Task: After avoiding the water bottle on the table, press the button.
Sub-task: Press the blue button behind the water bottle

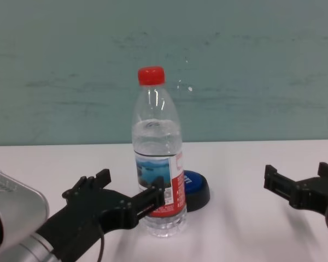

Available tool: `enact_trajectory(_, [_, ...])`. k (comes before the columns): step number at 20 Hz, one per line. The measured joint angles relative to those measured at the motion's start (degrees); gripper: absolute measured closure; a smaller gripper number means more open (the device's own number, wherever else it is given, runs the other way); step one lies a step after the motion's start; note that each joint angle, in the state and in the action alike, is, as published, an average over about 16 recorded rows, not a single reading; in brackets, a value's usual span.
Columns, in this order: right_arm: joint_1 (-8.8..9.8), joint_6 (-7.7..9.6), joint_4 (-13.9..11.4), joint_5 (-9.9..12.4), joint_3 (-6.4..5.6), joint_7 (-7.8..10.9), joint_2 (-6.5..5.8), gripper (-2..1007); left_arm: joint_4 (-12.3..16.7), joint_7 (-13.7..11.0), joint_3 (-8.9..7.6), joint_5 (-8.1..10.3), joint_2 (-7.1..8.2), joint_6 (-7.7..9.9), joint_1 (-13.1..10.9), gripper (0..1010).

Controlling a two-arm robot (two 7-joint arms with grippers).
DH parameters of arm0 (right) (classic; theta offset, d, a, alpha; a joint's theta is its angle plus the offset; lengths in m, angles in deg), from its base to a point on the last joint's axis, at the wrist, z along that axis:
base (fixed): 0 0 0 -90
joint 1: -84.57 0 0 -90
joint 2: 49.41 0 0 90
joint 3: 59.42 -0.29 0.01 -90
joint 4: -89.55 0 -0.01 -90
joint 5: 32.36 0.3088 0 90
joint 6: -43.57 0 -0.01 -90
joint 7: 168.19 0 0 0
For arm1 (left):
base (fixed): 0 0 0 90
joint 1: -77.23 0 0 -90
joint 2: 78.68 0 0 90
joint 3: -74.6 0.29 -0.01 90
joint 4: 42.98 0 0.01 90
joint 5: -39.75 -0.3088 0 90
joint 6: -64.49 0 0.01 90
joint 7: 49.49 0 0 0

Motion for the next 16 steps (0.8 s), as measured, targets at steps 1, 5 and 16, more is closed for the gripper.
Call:
enact_trajectory(1, [0.0,0.0,0.0,0.0,0.0,0.0,0.0,1,0.03,-0.09,-0.08,0.11,0.11,0.01,-0.05,0])
enact_trajectory(5, [0.0,0.0,0.0,0.0,0.0,0.0,0.0,1,0.31,-0.55,-0.52,0.69,0.7,0.13,-0.38,0])
enact_trajectory(16, [0.0,0.0,0.0,0.0,0.0,0.0,0.0,1,1.88,-1.93,-2.46,3.11,2.85,0.84,-1.86,0])
